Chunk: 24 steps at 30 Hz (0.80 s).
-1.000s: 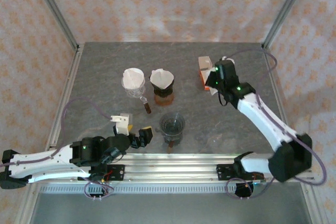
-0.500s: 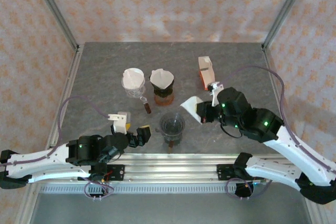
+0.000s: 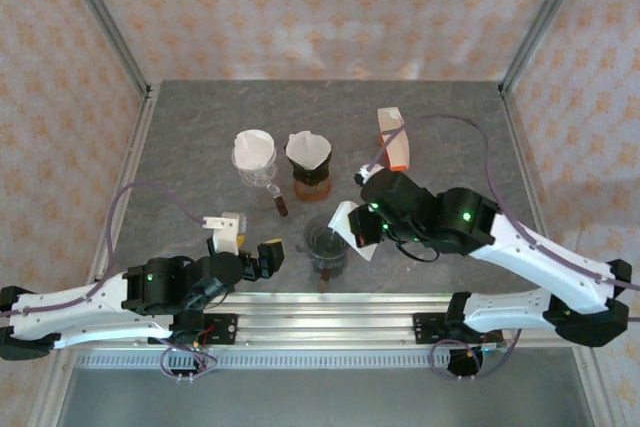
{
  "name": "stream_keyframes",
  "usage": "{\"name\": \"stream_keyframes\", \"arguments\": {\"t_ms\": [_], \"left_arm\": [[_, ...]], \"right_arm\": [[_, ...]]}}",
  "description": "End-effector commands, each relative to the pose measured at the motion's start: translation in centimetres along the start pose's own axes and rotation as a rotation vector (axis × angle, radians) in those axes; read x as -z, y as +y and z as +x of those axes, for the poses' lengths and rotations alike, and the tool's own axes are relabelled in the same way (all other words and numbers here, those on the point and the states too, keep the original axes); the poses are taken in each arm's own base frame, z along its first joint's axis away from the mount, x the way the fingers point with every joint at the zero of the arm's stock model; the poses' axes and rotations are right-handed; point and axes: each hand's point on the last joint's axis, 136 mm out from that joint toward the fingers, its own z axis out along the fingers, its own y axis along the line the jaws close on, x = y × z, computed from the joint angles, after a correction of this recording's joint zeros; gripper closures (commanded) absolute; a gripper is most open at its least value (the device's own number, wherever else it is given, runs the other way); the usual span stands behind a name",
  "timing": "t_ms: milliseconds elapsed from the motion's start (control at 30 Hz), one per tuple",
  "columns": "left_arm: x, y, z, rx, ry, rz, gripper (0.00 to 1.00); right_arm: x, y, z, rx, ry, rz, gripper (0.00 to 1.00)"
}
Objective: Place the coffee filter in the dripper
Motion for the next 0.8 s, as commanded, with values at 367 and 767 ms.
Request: {"name": "stream_keyframes", "arguments": {"t_ms": [367, 767], "left_arm": [[0.4, -1.4, -1.2, -0.019, 0.001, 0.027, 0.00], [0.3, -1.9, -0.8, 0.009, 0.010, 0.062, 0.00]], "right_arm": [[-4.7, 2.3, -0.2, 0.115, 0.176, 0.079, 1.00], [-9.2, 2.7, 1.4, 0.091, 0.229, 0.075, 1.00]]}}
